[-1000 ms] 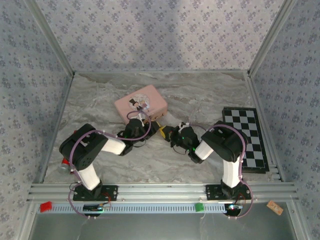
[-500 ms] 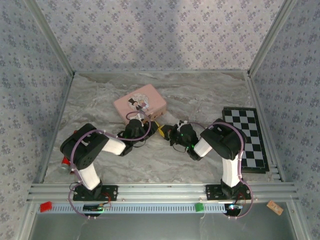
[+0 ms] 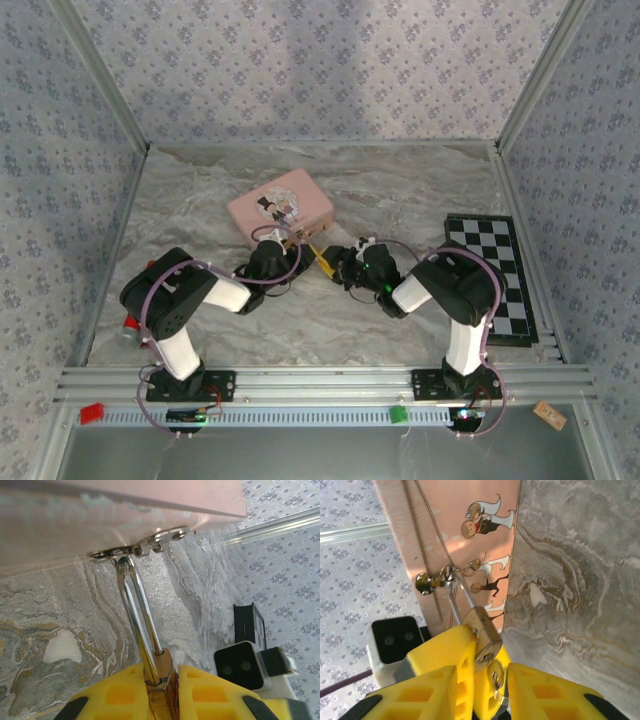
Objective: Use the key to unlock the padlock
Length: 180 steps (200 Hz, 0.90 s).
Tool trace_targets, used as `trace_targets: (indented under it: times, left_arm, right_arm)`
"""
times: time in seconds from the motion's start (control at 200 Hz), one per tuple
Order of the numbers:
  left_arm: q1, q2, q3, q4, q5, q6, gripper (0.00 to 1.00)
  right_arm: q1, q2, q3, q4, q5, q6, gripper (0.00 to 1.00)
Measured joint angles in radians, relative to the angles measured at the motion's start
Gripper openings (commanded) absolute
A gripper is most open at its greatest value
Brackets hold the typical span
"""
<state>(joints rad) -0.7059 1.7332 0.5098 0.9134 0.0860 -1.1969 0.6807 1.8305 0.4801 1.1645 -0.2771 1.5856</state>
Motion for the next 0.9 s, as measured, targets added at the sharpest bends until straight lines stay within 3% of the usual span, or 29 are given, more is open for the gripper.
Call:
trace_targets:
  times: [0.175,0.34,0.515,0.665,0.9]
  left_arm:
    - [0.007,-0.004,-0.010,0.011,0.012,0.000,0.03]
    - [0.010,-0.004,-0.012,0.018,0.019,-0.001,0.03]
    - [0.010,-0.004,-0.016,0.024,0.027,-0.001,0.03]
    - [0.010,-0.005,-0.017,0.025,0.030,-0.002,0.03]
    - [0.010,-0.008,-0.023,0.029,0.030,-0.004,0.03]
  right_arm:
    - [0.000,-0.105,-0.049,-0.092,0.004,-0.071,0.42]
    - [0.012,-0.113,-0.063,-0.122,0.004,-0.108,0.34]
    - [0.029,0.010,-0.063,-0.003,-0.008,-0.094,0.22]
    - [0.036,0.122,-0.048,0.122,-0.016,-0.051,0.21]
    - [0.040,0.118,-0.055,0.188,-0.011,-0.045,0.22]
